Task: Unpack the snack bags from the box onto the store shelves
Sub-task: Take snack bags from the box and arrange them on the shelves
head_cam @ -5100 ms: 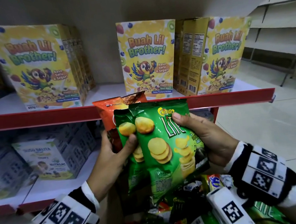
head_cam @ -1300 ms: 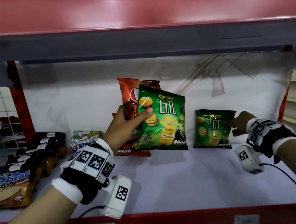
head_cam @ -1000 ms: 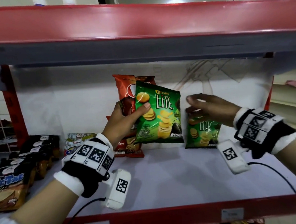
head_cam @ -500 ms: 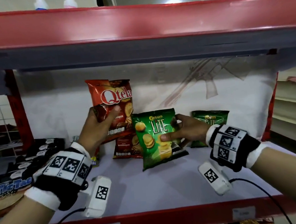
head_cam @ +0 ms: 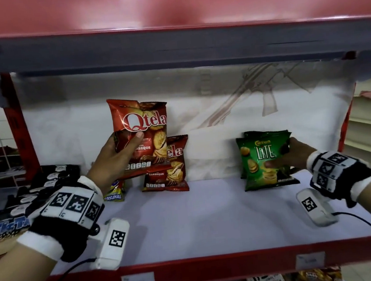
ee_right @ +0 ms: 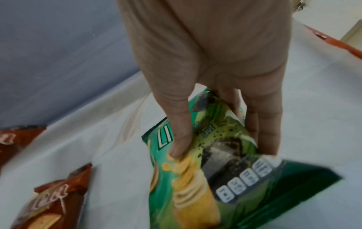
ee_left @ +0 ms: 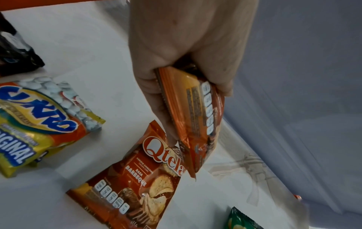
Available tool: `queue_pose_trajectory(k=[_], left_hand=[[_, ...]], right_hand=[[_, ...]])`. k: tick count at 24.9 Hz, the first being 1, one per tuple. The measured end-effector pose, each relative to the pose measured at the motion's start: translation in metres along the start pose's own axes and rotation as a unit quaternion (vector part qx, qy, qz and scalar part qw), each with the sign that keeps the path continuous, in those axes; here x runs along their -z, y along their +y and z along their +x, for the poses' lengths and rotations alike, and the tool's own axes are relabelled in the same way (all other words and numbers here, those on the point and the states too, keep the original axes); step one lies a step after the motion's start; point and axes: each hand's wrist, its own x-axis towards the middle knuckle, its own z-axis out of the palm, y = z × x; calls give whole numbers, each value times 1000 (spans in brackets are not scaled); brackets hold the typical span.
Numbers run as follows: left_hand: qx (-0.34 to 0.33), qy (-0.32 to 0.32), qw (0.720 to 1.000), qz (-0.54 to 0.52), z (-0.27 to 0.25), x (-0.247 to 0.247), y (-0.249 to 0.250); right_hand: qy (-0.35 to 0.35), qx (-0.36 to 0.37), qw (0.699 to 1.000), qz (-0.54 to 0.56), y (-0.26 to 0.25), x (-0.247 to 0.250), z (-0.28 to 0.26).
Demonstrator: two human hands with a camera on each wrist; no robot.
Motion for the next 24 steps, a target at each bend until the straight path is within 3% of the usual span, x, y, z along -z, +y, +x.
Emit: queue_pose_trajectory(k=[3,6,8,9,10,12,15,17,21,24], left_hand=[[-1,-13,1000,-7,0,-6,5],[4,-27,1000,-4,-1,-7,8],[9,-39,999,-5,-1,-7,10],[15,-47,999,-5,-1,-8,10],[24,-57,998,-3,1,-8,10],[59,-98,993,-2,4,-11,8],[120,-170,978,10,4,-15,5],[137,-170,974,59,1,-13,4],[180,-87,961,189,1,9,-2],[193,-102,948,233,-2,28,-5]], right_hand=[[-43,-54,996,-55,7,0,-4],[4,-80,986,-147,-9,6,-13],[89,-35,978,-187,-34,7,-21],[104,19,983,-149,-48,4,-29],[82,83,990,-82,-66,-3,-37],[-49,167,983,48,-101,-28,-59],[-205,181,956,106,-137,-78,-75],[-219,177,954,102,-144,-108,-71],[-239,134,960,50,-139,-148,-56],[-228,99,969,-1,-133,-162,-48]])
